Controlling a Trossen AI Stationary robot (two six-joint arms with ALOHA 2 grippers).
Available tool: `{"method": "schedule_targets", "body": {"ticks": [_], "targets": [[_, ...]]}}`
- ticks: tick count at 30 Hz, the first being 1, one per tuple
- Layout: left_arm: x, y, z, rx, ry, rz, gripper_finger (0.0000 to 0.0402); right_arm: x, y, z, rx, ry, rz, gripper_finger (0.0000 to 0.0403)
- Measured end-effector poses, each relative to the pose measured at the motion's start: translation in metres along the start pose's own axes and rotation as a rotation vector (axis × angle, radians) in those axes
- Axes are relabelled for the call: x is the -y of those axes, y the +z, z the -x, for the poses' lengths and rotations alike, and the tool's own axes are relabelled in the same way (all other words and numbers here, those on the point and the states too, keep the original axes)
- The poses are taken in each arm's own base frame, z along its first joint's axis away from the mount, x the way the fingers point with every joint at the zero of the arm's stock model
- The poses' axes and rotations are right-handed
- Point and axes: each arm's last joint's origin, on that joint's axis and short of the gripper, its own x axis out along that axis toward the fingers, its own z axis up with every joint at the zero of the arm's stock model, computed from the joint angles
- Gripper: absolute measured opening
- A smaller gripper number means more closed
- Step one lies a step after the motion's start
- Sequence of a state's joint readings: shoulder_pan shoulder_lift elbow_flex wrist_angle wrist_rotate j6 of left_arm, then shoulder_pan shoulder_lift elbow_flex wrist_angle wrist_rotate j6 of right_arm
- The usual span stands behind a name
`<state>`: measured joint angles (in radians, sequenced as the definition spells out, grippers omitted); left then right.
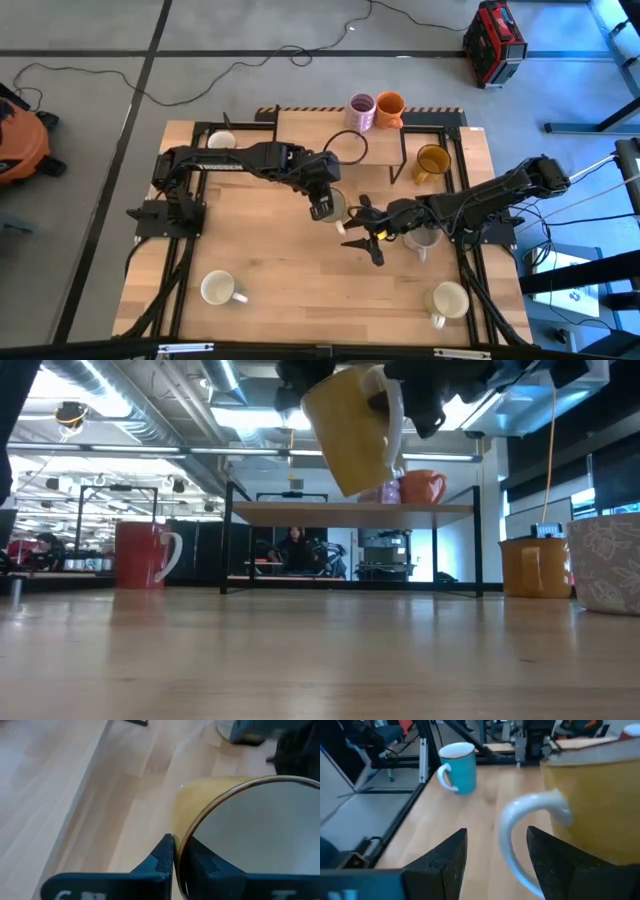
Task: Place coffee mugs
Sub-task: Put the brown mug on the shelf
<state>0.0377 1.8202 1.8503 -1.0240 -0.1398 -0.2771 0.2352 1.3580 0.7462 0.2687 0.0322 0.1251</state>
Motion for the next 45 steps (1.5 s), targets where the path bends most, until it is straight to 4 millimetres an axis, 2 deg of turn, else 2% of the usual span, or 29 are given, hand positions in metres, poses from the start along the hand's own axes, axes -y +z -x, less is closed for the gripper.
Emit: {"method": "schedule_targets", "body": {"ticks": [4,10,14,18,21,26,28,33,38,41,45], "targets": [[-0.004,0.002,-0.001,0.007,0.001,0.012,0.0016,0.001,-0.003,-0.003,-0.011,-0.013,0.006,0.0151],[-0.007,0.004,-0.001,0.007,-0.034,0.023,0.0016,0.002,0.000,-0.003,0.009,-0.013,0.095,0.0024],[-0.006,0.007,-0.001,0.036,-0.042,0.007,0.0039,0.004,0.002,-0.003,0.027,0.012,0.122,0.0025],[-0.011,0.009,0.004,0.061,-0.034,0.019,0.0070,0.008,-0.006,-0.005,-0.055,0.003,0.121,0.0008],[-0.014,0.007,0.011,0.053,-0.035,0.021,0.0081,0.007,0.005,-0.004,-0.001,0.002,0.134,0.0009],[-0.022,0.001,0.049,0.094,-0.019,0.019,0.0085,0.014,0.006,-0.004,-0.015,-0.002,0.133,0.0006],[-0.026,-0.005,0.065,0.094,0.013,-0.012,0.0085,0.018,0.016,-0.004,0.022,-0.009,0.130,0.0006],[-0.037,-0.021,0.119,0.175,0.019,-0.117,0.0086,0.037,0.044,-0.001,0.109,-0.045,0.115,0.0006],[-0.050,-0.052,0.162,0.248,0.005,-0.175,0.0086,0.061,0.070,0.007,0.208,-0.079,0.107,0.0006],[-0.057,-0.072,0.182,0.333,-0.005,-0.182,0.0087,0.080,0.075,0.012,0.233,-0.129,0.094,0.0006],[-0.064,-0.095,0.193,0.435,-0.014,-0.191,0.0087,0.103,0.080,0.015,0.301,-0.170,0.069,0.0006]]}}
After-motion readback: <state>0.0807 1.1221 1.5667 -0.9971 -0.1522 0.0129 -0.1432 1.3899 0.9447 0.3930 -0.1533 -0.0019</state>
